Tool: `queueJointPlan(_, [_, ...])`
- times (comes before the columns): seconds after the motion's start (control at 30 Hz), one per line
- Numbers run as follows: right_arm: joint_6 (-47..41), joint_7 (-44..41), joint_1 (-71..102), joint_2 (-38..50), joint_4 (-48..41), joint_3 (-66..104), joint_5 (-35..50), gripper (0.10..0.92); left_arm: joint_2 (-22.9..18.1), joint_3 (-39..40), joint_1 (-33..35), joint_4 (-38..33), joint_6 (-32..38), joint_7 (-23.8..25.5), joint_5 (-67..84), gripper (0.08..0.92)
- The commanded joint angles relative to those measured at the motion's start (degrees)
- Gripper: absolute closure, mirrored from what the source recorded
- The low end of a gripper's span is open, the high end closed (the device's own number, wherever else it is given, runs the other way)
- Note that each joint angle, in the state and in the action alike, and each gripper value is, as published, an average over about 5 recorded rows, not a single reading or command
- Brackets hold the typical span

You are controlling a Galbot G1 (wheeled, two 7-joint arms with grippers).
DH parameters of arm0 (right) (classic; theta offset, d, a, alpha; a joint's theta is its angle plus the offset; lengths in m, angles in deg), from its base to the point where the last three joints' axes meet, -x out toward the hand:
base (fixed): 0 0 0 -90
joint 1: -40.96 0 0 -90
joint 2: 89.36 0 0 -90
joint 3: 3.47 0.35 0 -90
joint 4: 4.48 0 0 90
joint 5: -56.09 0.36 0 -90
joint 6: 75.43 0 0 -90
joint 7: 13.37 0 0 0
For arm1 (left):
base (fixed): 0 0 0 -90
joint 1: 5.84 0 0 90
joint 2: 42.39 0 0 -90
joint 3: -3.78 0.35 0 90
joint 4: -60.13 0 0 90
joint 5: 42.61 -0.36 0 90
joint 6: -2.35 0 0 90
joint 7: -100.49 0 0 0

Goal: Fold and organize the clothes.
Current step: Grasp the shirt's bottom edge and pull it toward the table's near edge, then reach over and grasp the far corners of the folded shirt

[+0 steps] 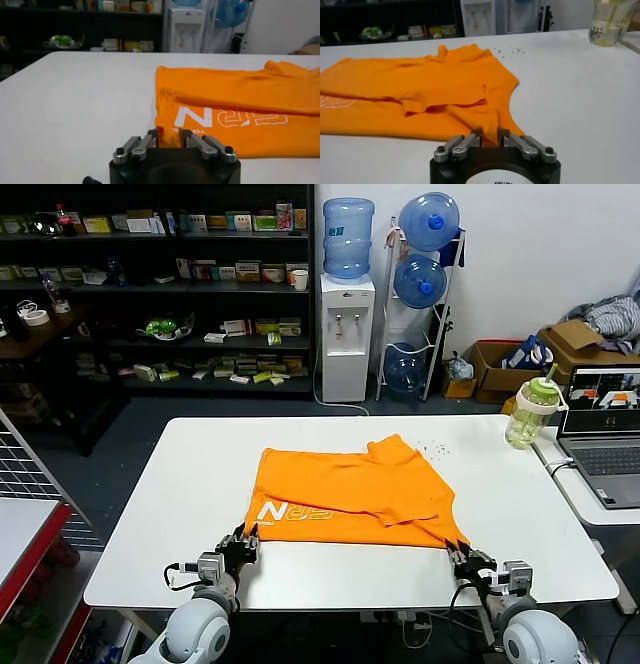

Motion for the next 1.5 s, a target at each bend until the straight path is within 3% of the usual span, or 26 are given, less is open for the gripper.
queueJointPlan(0.03, [0.5, 0.4, 0.5, 0.1, 1.0, 0.3, 0.5, 0.877, 0.1, -0.2, 0.4, -0.5, 0.1, -0.4, -0.3, 0.738])
queueJointPlan(0.2, [1.4, 1.8, 2.9, 1.3, 5.3, 1.9, 3.1, 0.901, 1.9, -0.9, 2.3, -6.0, 0.0, -1.3, 0.6, 0.874])
queueJointPlan(0.3, [0.3, 3.0, 5.8, 2.5, 8.6, 3.8, 5.7, 0.901, 4.0, -1.6, 4.4, -11.0, -0.4, -2.3, 2.7, 0.904])
queueJointPlan(0.63, [-5.3, 5.0, 19.1, 3.5, 16.2, 10.8, 9.9, 0.901, 8.2, -3.8, 18.0, -24.5, -2.8, -6.9, 8.5, 0.904])
queueJointPlan(0.8, [-6.1, 5.6, 23.5, 2.5, 17.8, 12.6, 9.7, 0.901, 7.4, -4.0, 23.9, -26.4, -2.6, -7.3, 5.8, 0.904])
queueJointPlan(1.07, [-5.0, 4.5, 26.9, 1.7, 19.0, 13.9, 6.4, 0.901, 6.2, -4.9, 27.3, -25.6, -2.6, -7.0, 2.1, 0.904])
queueJointPlan(1.23, [-4.5, 3.5, 26.3, 2.2, 19.8, 14.0, 4.0, 0.835, 5.8, -6.4, 25.8, -23.9, -2.6, -6.4, 1.2, 0.846])
queueJointPlan(1.5, [-2.0, -0.2, 16.6, 6.3, 20.2, 12.9, 4.2, 0.602, 7.2, -11.3, 18.7, -23.2, -2.6, -4.1, 4.7, 0.613])
